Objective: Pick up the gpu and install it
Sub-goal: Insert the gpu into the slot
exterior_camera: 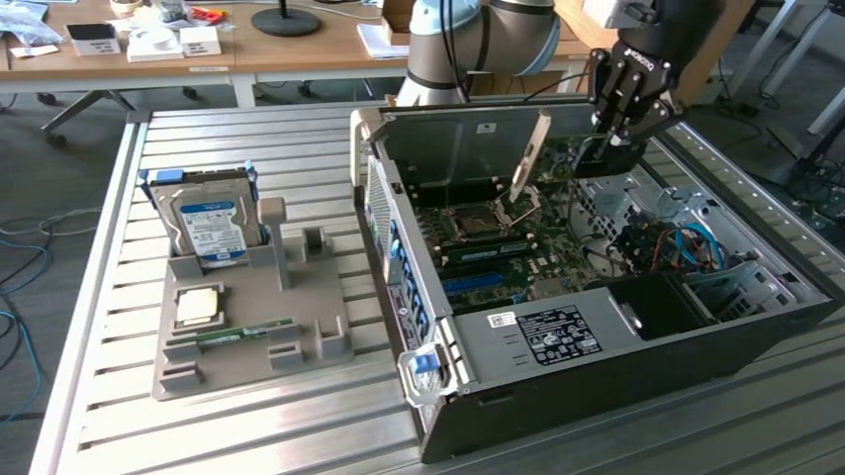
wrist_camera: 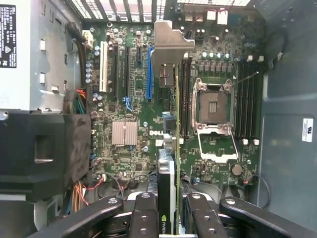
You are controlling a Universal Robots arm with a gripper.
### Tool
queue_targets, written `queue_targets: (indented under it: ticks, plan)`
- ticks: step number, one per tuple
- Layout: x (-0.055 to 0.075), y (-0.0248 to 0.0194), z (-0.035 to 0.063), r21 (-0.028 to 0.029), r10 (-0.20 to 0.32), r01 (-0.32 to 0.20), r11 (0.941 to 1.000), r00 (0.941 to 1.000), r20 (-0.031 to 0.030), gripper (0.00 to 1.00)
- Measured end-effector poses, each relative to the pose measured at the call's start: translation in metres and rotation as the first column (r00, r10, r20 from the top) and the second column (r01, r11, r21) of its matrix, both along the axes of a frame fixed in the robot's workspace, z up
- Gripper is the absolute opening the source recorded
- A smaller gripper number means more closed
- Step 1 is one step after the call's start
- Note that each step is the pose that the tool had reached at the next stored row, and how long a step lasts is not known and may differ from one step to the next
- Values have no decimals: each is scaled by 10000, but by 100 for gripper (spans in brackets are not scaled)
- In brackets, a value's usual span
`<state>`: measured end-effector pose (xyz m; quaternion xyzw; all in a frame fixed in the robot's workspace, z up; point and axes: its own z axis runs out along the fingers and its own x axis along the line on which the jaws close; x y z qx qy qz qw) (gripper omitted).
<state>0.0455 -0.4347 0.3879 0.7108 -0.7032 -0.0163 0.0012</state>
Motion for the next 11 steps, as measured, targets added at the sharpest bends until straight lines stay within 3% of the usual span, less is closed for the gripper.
queue_targets:
  ticks: [11]
  plan:
    - [-29, 0, -80, -1, -8, 8, 10000, 10000, 21, 27]
